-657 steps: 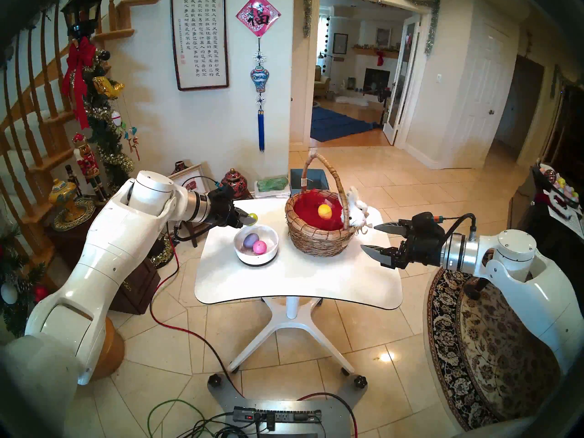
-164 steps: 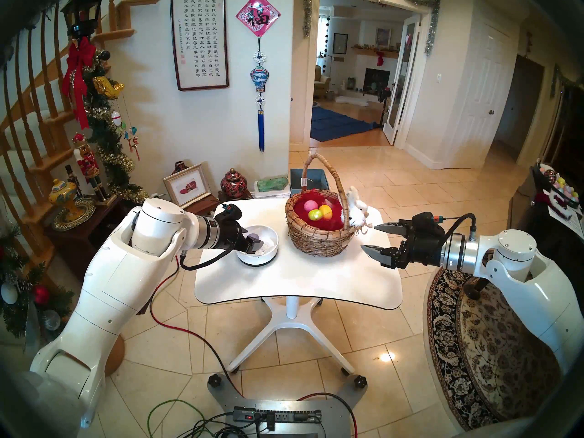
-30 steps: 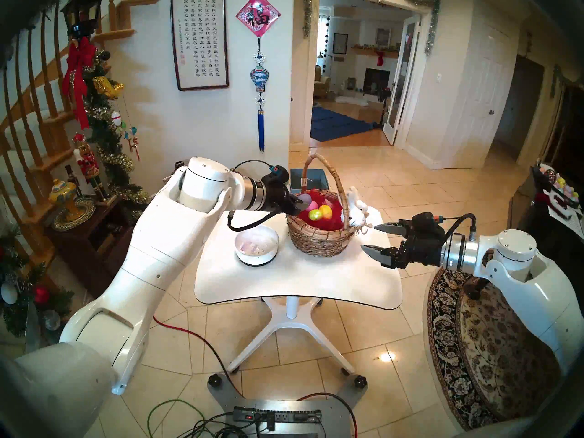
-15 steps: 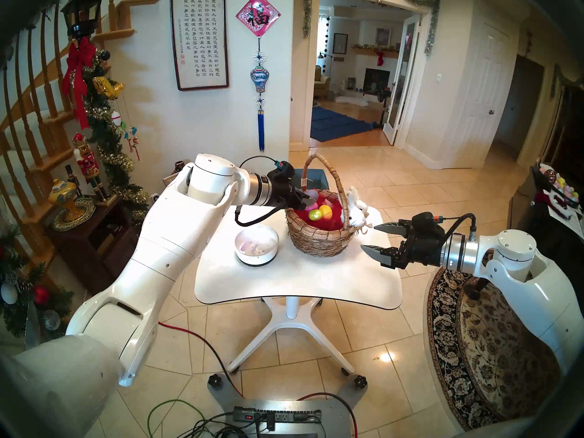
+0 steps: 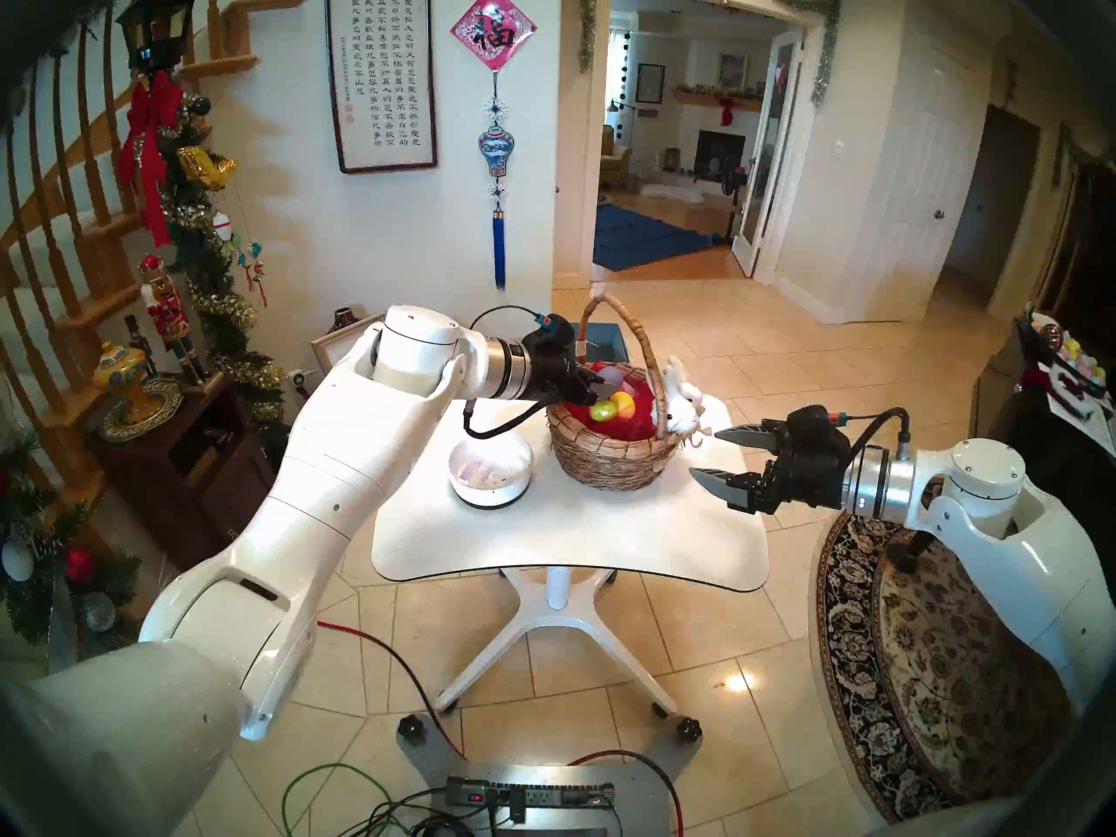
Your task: Put easter egg into basket
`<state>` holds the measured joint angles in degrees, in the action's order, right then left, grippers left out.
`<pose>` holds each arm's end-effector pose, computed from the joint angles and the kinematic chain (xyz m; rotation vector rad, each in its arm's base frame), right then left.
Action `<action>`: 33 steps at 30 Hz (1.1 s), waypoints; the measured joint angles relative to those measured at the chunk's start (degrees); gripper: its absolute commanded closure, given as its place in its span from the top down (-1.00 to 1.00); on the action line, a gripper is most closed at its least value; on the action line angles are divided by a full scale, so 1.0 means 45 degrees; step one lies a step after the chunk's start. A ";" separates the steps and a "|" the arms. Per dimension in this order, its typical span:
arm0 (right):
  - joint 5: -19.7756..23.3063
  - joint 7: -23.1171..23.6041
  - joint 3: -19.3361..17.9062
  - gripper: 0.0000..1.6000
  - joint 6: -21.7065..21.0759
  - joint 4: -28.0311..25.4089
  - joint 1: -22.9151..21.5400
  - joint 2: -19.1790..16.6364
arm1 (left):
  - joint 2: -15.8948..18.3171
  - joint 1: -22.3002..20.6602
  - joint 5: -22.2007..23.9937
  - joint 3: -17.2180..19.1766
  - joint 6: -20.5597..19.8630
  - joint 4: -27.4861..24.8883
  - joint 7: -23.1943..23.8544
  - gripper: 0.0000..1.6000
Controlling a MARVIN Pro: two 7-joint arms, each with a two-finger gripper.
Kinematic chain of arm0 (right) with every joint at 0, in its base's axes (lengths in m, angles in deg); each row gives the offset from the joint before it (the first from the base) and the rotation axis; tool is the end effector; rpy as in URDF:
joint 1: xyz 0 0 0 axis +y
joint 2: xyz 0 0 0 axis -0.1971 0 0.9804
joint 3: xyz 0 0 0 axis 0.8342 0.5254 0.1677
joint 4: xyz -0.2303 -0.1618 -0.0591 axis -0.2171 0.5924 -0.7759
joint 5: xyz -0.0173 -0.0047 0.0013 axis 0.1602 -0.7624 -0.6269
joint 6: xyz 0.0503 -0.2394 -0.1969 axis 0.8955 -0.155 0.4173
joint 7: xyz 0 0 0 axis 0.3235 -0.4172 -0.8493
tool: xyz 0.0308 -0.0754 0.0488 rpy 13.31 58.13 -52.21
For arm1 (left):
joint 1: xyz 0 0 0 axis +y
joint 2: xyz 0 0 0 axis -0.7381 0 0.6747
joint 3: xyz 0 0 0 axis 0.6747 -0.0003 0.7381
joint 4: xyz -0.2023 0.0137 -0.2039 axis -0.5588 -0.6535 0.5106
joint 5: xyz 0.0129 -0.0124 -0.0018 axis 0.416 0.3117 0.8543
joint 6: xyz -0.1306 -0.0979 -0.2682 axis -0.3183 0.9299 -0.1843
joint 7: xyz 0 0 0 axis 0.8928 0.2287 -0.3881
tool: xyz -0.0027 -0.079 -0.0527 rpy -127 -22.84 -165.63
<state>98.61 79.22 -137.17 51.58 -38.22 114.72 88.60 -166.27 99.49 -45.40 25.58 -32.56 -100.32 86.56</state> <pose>0.3488 -0.1246 -0.1978 -1.9980 -0.9640 -1.4101 0.5198 -0.1088 -0.1734 1.9904 -0.9989 1.2116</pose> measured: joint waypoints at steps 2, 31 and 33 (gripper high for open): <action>0.0000 0.0000 0.0000 1.00 0.0000 0.0000 0.0000 0.0000 | -0.0117 -0.0008 0.0001 -0.0001 0.0071 0.0182 -0.0097 -0.03; 0.0001 -0.0001 0.0001 1.00 0.0000 0.0002 0.0000 -0.0001 | -0.0896 -0.0290 0.0135 0.0047 0.0532 0.1517 -0.0458 1.00; 0.0001 -0.0001 0.0001 1.00 0.0000 0.0003 0.0000 -0.0001 | -0.0866 -0.0290 0.0151 0.0063 0.0520 0.1429 -0.0406 1.00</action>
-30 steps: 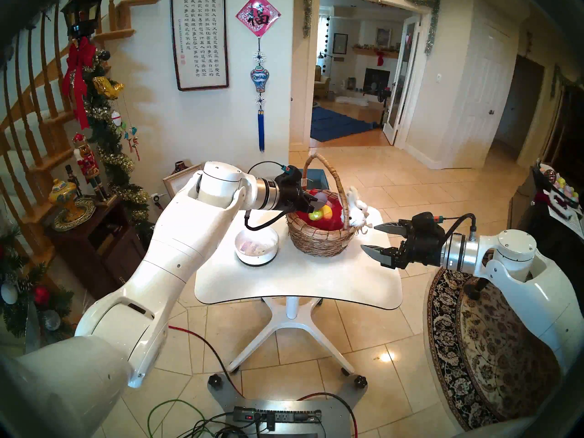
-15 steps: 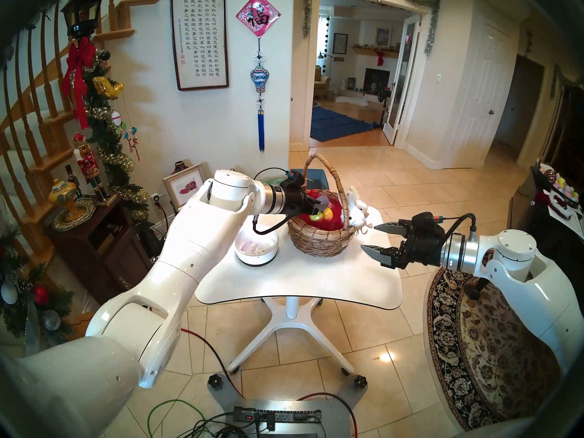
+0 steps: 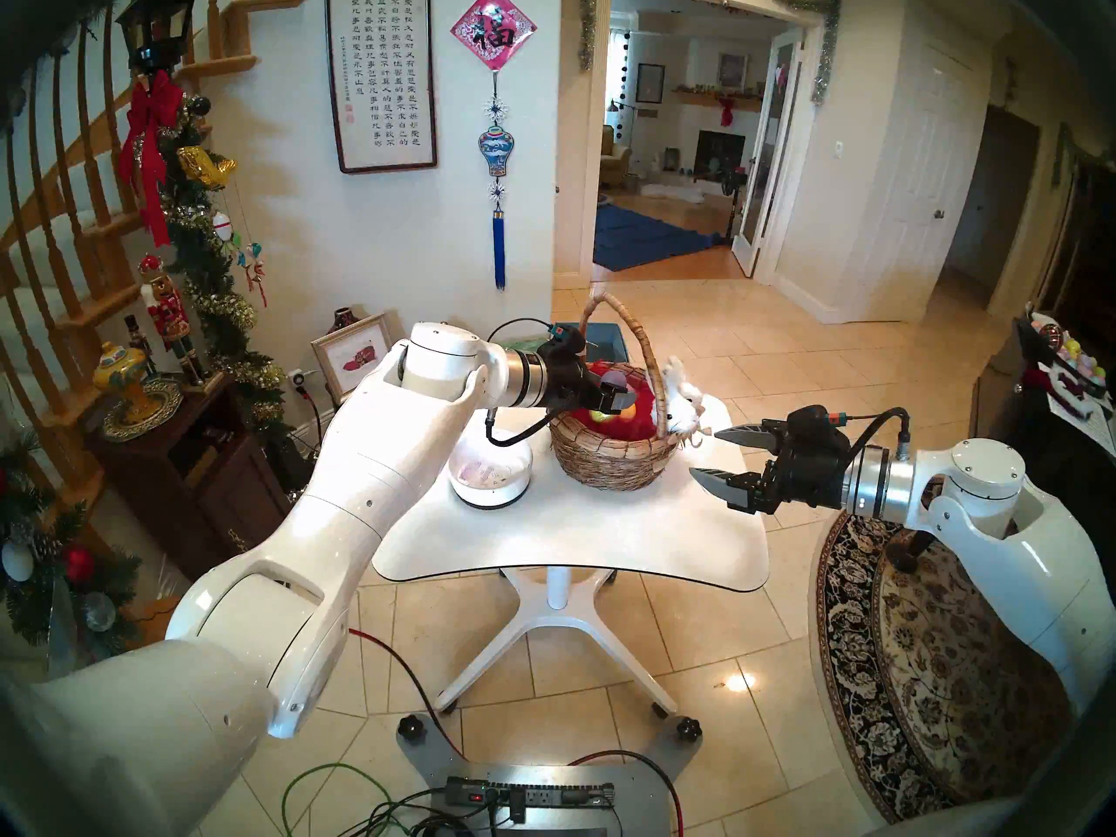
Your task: Put easter egg into basket
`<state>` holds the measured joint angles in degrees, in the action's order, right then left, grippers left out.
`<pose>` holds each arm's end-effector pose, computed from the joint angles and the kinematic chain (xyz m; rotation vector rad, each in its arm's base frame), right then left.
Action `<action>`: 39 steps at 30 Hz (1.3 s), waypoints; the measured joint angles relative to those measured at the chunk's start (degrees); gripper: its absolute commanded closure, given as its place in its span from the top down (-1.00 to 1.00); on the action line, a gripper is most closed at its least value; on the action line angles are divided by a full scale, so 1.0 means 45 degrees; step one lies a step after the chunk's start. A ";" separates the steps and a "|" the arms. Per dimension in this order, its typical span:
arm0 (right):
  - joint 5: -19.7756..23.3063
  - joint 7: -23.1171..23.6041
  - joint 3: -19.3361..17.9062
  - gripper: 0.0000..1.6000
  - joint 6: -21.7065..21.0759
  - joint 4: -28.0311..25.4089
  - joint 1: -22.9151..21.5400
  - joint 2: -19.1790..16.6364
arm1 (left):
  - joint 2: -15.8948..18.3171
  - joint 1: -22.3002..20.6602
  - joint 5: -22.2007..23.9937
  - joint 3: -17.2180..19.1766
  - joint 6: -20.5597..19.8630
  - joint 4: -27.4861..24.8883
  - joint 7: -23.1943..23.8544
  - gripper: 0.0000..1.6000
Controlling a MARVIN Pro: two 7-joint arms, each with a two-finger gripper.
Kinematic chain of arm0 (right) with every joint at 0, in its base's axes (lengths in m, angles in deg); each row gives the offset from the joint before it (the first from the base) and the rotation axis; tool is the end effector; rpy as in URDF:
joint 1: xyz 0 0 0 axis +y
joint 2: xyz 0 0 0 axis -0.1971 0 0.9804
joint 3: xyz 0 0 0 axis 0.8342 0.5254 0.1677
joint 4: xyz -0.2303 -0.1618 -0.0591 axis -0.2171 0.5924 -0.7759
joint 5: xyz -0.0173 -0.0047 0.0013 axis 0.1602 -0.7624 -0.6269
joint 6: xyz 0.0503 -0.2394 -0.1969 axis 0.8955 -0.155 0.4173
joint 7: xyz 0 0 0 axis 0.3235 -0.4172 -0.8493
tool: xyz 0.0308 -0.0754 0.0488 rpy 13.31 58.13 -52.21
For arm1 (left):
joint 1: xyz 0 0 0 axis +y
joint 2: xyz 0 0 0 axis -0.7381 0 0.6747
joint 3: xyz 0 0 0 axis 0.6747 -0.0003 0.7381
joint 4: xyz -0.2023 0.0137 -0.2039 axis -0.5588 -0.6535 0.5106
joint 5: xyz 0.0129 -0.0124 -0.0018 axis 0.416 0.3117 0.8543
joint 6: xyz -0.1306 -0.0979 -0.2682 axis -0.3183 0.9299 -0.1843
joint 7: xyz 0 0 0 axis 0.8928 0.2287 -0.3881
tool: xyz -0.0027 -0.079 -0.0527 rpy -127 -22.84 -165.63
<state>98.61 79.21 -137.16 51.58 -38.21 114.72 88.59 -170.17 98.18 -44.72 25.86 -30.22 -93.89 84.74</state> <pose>0.3488 -0.1246 -0.1978 -1.9984 -0.9639 -1.4100 0.5329 -0.1247 -0.1892 1.9857 -0.9251 1.1993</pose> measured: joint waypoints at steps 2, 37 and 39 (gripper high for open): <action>0.0000 0.0000 0.0000 1.00 0.0000 0.0000 0.0000 0.0000 | 0.0050 0.0000 0.0019 0.0028 -0.0027 -0.0116 0.0059 1.00; 0.0001 0.0000 0.0004 1.00 0.0001 0.0001 0.0000 -0.0002 | 0.2996 0.1982 0.0185 0.1804 -0.0076 -0.3456 0.1325 1.00; 0.0001 0.0000 0.0005 1.00 0.0001 0.0002 -0.0001 -0.0002 | 0.3374 0.2320 0.0206 0.2141 -0.0005 -0.3788 0.1559 1.00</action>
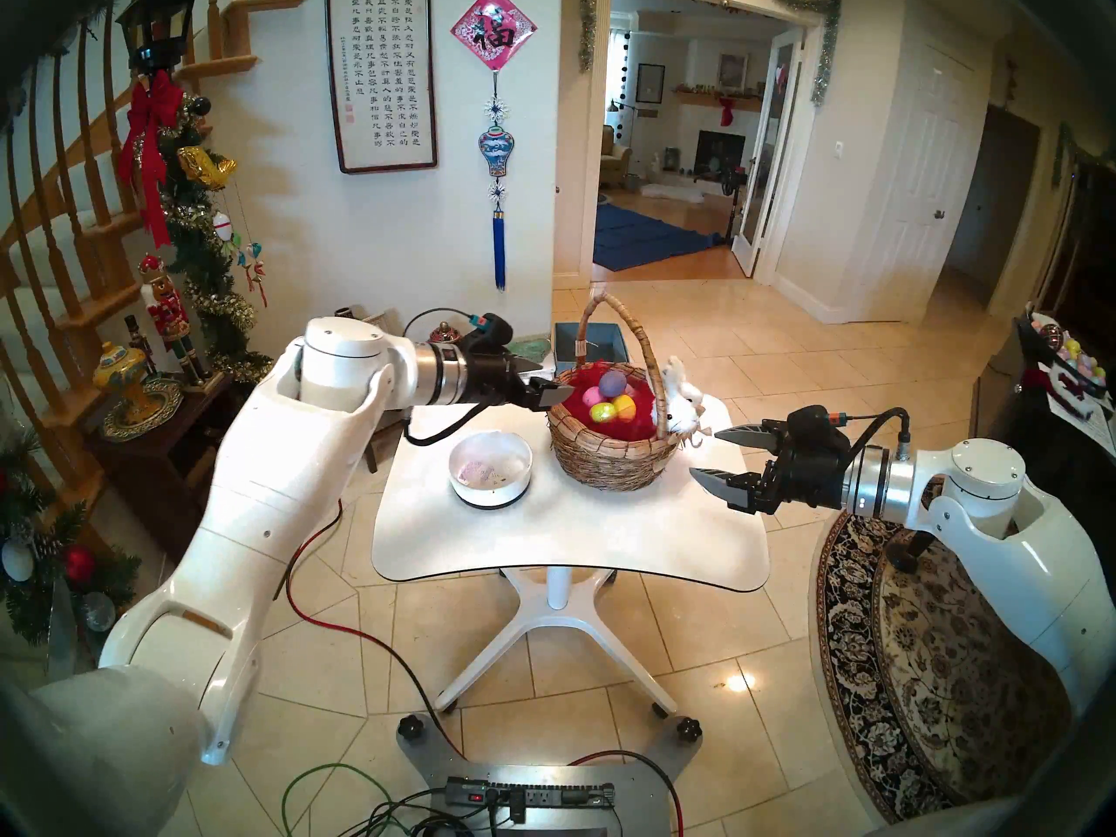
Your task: Put easter egg into basket
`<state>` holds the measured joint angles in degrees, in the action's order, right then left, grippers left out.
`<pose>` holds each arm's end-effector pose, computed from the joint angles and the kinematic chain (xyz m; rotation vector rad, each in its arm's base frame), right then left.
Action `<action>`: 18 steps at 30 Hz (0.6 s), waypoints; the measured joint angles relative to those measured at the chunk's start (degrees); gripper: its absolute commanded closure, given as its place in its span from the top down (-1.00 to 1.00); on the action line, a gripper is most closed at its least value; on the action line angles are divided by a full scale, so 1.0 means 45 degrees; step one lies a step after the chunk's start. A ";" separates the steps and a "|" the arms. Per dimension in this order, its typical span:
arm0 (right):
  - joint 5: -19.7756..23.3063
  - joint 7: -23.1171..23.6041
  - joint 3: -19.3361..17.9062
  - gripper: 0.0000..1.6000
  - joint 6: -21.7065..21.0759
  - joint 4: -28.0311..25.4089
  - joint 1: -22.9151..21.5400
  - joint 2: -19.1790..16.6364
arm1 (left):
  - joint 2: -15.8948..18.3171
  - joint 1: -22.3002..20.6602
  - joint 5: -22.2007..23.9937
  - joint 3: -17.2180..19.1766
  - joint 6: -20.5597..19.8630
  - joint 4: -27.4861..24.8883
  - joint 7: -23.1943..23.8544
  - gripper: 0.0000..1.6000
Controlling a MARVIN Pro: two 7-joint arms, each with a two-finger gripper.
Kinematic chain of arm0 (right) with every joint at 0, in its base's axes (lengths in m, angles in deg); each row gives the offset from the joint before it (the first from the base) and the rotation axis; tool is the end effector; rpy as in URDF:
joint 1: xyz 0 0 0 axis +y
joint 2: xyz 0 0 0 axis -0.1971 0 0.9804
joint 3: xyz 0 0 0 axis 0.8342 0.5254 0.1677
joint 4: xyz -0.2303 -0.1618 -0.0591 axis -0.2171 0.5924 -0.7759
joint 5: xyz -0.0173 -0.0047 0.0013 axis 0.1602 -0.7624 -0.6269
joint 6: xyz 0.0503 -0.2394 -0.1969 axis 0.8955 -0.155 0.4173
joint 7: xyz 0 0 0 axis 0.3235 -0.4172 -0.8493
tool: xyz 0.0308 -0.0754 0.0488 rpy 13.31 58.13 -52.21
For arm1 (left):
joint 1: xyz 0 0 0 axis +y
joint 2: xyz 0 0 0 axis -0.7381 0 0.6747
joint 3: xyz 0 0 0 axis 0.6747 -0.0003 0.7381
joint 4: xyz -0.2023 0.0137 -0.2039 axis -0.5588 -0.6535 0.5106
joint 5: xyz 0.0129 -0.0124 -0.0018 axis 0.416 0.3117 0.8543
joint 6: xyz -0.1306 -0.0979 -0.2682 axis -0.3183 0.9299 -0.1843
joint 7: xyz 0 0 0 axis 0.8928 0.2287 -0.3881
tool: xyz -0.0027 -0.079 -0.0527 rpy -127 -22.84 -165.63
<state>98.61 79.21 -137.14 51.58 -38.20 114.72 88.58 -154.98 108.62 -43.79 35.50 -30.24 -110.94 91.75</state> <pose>0.3488 -0.1246 -0.1979 -1.9986 -0.9639 -1.4095 0.4895 -0.0065 -0.1652 2.0017 -0.9766 1.3232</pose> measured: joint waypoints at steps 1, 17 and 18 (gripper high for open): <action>0.0000 0.0000 0.0000 1.00 0.0000 0.0000 0.0000 0.0000 | 0.0167 0.0177 0.0026 0.0176 0.0038 -0.0161 0.0103 1.00; 0.0000 0.0000 0.0002 1.00 0.0000 0.0000 0.0000 -0.0001 | 0.1874 0.2961 0.1304 0.2436 0.0906 -0.1725 0.1603 1.00; 0.0000 0.0000 0.0002 1.00 0.0001 0.0000 0.0000 -0.0001 | 0.1877 0.3133 0.1371 0.2547 0.1042 -0.1771 0.1620 1.00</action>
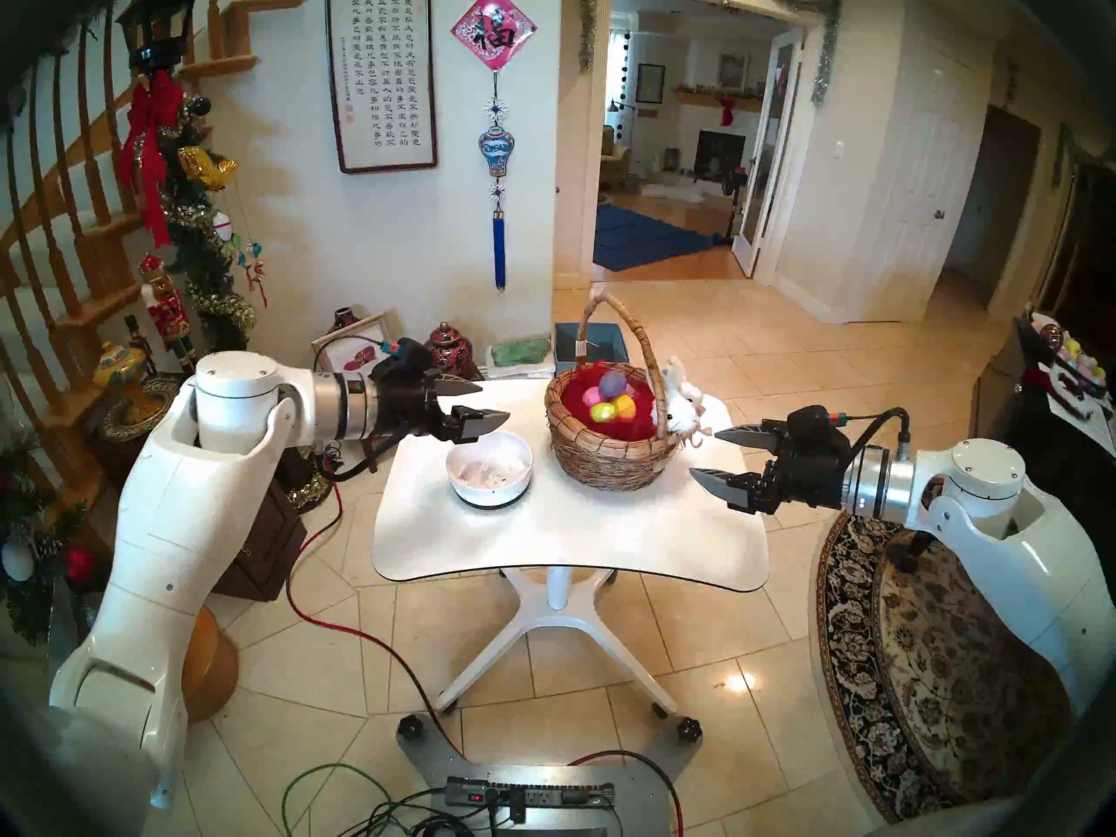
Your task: Put easter egg into basket
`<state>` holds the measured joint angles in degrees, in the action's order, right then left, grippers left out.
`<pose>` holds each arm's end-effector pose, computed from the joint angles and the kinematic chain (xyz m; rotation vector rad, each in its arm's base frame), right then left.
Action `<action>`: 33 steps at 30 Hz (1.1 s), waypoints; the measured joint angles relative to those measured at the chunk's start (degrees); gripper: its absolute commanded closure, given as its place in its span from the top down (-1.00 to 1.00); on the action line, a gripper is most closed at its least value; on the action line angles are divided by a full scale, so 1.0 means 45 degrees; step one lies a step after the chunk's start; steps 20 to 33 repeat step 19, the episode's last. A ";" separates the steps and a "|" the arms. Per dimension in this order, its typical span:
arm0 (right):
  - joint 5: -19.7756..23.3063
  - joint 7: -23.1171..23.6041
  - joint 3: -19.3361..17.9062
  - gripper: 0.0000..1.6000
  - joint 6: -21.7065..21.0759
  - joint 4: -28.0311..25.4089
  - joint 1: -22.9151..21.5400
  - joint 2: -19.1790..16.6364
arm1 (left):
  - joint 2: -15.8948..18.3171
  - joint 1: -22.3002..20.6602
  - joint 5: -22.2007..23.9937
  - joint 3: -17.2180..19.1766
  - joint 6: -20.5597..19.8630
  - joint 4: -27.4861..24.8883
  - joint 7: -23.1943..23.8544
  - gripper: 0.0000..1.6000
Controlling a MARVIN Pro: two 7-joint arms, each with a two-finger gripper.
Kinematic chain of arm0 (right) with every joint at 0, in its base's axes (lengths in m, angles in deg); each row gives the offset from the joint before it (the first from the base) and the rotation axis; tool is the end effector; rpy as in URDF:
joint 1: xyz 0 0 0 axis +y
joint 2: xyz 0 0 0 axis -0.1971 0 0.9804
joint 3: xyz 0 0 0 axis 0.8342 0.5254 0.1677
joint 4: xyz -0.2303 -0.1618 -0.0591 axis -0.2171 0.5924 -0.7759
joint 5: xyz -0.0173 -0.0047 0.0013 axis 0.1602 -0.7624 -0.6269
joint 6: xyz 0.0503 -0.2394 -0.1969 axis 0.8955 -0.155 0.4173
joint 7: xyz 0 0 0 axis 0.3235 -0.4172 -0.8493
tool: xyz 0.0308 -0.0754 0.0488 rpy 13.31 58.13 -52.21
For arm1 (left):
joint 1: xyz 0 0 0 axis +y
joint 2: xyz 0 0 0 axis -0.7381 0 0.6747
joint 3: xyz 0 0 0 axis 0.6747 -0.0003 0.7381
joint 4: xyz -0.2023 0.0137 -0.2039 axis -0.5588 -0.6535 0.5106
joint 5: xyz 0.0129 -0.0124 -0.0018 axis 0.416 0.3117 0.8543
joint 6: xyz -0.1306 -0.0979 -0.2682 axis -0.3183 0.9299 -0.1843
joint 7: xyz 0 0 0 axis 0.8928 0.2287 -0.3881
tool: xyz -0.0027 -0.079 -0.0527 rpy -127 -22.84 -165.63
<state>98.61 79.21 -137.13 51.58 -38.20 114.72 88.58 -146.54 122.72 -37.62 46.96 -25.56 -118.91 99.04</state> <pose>0.3488 -0.1246 -0.1980 -1.9986 -0.9639 -1.4093 0.4317 0.0679 -0.1779 1.9353 -0.9523 1.3291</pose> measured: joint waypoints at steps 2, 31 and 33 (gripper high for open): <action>0.0000 0.0000 0.0000 1.00 0.0000 0.0000 0.0000 0.0000 | -0.0033 0.0421 0.0097 0.0215 0.0365 -0.0108 -0.0009 1.00; 0.0003 -0.0001 -0.0004 1.00 0.0001 -0.0003 0.0000 -0.0001 | -0.0935 0.2399 -0.0093 0.0707 0.2056 -0.0503 -0.1720 1.00; 0.0003 -0.0001 -0.0004 1.00 0.0001 -0.0003 0.0000 -0.0001 | -0.0935 0.2399 -0.0093 0.0707 0.2056 -0.0503 -0.1720 1.00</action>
